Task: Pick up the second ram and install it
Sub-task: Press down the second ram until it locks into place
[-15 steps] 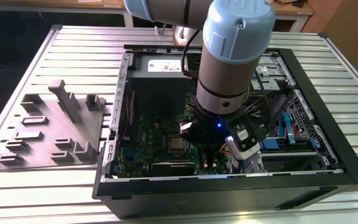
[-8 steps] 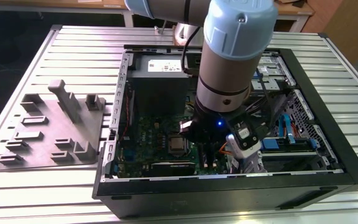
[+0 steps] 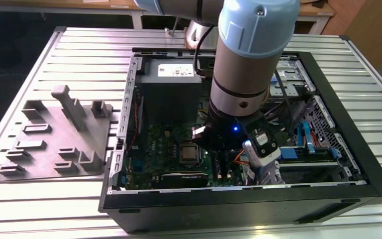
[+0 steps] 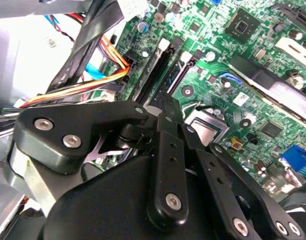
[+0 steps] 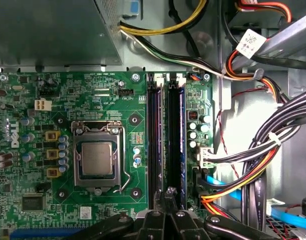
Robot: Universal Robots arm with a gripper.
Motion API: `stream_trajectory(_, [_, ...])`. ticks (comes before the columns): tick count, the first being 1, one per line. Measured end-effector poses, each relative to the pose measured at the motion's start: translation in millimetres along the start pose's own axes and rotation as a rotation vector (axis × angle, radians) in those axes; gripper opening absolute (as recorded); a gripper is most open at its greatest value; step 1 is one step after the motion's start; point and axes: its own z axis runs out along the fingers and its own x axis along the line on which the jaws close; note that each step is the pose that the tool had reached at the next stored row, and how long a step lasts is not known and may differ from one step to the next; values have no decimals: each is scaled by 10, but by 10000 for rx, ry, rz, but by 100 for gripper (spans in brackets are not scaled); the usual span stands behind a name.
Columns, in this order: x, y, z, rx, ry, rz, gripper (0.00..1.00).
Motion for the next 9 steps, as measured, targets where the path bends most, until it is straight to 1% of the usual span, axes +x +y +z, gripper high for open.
stream_trajectory(2, [1,24,-2,4,1,0,10])
stream_trajectory(9, [7,233,2,2,0,0,10])
